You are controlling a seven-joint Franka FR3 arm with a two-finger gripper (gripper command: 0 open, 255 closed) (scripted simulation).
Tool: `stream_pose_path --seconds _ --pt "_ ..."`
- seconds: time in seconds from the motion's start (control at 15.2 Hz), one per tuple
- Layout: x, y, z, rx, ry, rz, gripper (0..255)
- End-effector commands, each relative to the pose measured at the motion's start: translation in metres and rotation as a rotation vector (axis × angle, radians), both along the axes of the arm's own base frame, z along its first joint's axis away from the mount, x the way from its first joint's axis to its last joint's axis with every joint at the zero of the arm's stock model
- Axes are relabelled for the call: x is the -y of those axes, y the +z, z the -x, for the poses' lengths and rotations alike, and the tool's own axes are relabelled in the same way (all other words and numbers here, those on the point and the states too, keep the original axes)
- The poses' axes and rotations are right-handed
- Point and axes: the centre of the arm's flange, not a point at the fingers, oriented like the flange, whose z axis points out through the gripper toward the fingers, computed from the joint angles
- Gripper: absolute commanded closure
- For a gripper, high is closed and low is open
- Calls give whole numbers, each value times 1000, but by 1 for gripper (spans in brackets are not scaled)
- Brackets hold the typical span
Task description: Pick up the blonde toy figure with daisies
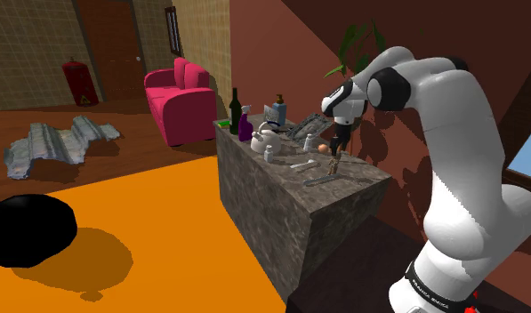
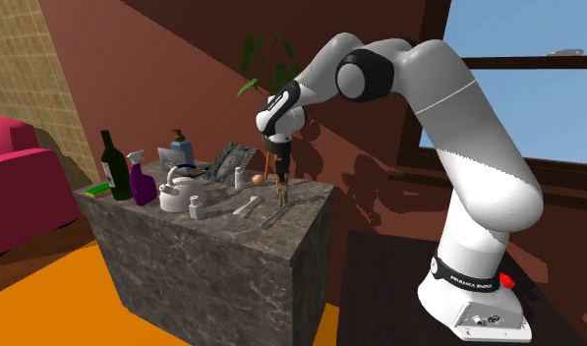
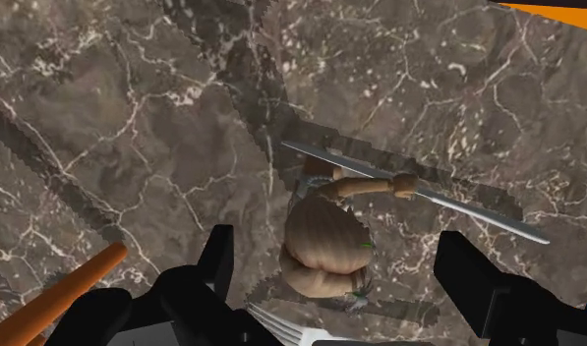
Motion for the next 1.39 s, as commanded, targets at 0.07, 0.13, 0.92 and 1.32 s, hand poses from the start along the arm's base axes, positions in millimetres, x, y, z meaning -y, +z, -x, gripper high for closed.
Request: stream_pose_path --seconds 0.07,0.13,0.92,1.32 --pt "1 -16 1 0 0 0 0" --pt "1 -19 1 0 0 0 0" --pt "1 -14 1 0 0 0 255" --pt "1 18 1 0 0 0 255"
